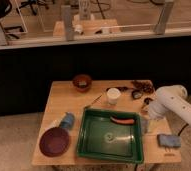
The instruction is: Place towel in red bowl
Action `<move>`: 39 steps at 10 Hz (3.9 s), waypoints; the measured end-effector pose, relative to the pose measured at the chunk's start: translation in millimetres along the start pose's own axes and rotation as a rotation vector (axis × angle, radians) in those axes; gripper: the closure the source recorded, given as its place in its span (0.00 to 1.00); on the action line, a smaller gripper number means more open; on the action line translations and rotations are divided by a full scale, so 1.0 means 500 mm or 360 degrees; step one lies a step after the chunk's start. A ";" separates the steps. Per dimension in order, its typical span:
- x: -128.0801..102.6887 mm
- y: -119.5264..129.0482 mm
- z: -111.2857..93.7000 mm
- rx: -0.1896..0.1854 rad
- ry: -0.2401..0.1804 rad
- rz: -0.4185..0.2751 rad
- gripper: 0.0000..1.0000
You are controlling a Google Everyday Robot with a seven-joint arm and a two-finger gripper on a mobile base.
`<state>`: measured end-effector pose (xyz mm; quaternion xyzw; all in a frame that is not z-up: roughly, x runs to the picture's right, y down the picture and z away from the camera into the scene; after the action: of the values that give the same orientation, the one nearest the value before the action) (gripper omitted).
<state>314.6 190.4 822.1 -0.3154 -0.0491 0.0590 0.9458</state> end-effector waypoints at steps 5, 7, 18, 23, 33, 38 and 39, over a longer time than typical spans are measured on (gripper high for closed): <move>0.009 0.014 0.030 -0.0064 -0.0033 -0.0016 0.20; 0.013 0.017 0.045 -0.0096 -0.0046 -0.0009 0.20; 0.008 0.020 0.093 -0.0161 -0.0041 0.0028 0.84; 0.010 0.028 0.088 -0.0154 -0.0024 0.0036 1.00; -0.153 -0.122 -0.102 0.0178 -0.0108 -0.0160 1.00; -0.302 -0.251 -0.120 0.0357 -0.0244 -0.0313 1.00; -0.312 -0.283 -0.113 0.0416 -0.0289 -0.0317 1.00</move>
<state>179.1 22.3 853.8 -0.1768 -0.1571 -0.0009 0.9716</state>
